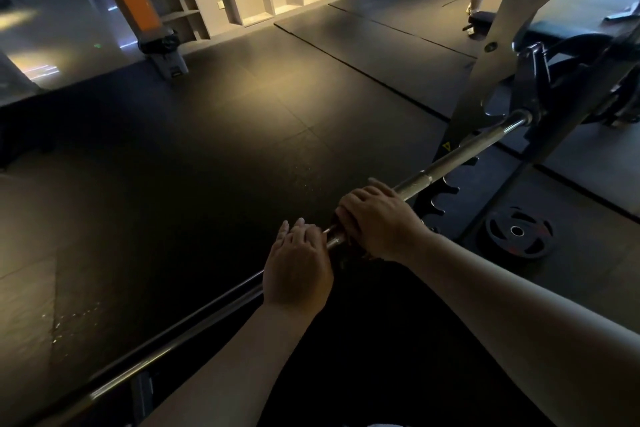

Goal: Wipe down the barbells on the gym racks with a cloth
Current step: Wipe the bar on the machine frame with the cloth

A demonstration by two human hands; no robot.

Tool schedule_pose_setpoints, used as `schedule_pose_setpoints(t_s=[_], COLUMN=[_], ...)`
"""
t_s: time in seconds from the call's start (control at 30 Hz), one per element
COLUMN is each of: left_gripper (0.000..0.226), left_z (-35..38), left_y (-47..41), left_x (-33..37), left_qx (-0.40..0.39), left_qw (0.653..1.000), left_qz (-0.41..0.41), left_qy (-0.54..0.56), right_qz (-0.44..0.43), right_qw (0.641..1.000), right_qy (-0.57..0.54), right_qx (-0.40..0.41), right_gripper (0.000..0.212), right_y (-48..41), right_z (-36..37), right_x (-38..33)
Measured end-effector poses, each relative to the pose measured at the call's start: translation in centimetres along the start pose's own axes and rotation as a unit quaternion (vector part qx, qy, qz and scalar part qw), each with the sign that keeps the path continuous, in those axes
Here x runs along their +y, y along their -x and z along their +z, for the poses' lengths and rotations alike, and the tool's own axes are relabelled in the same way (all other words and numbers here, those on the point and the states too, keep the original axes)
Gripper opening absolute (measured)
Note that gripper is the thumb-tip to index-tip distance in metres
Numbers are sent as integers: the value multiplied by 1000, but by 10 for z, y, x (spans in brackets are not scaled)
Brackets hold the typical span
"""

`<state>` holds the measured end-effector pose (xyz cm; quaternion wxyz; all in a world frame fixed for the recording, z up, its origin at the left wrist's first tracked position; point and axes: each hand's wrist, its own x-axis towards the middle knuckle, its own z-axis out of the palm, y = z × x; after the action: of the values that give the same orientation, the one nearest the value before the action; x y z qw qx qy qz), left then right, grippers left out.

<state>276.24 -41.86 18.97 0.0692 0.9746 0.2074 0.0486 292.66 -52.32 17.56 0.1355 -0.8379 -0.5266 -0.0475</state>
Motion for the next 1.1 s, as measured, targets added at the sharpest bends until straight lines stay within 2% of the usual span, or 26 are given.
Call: schedule_pose_setpoints(t_s=[0.07,0.13,0.2,0.3,0.43,0.5,0.6,0.7,0.8,0.9,1.0,1.1], left_gripper=[33,33,32,34,37,37,38,38,40,49,46,45], left_z=[-1,-2,-2,-3,-2,-2,-1,3,4,2,4,3], left_y=[0,0,0,0,0,-1,-2,-2,-2,-2,-2,-1], left_x=[1,2,1,-1,-1,0,1,2,2,2,1,4], left_qx=[4,11,12,4,11,17,9,6,5,-2,-7,-2], left_qw=[1000,1000,1000,999,999,999,999,1000,1000,1000,1000,1000], left_qz=[2,-1,-4,1,5,5,8,8,10,10,12,8], left_qy=[13,20,27,42,45,47,39,24,13,7,3,2], right_qz=[41,94,137,81,-16,26,110,47,-18,4,61,69], right_qw=[998,991,983,990,996,994,982,988,993,996,991,986], right_qy=[11,-31,-87,-95,-66,-69,-124,-123,-79,-43,-80,-86], right_qx=[50,87,85,71,66,86,87,86,89,80,88,122], right_gripper=[46,44,37,39,41,42,48,48,47,46,46,54], right_y=[8,15,18,24,28,25,23,37,38,23,30,48], right_z=[4,6,8,19,16,13,14,28,26,16,24,43], right_x=[12,10,-10,-37,-7,5,-17,-35,-16,-13,-31,-39])
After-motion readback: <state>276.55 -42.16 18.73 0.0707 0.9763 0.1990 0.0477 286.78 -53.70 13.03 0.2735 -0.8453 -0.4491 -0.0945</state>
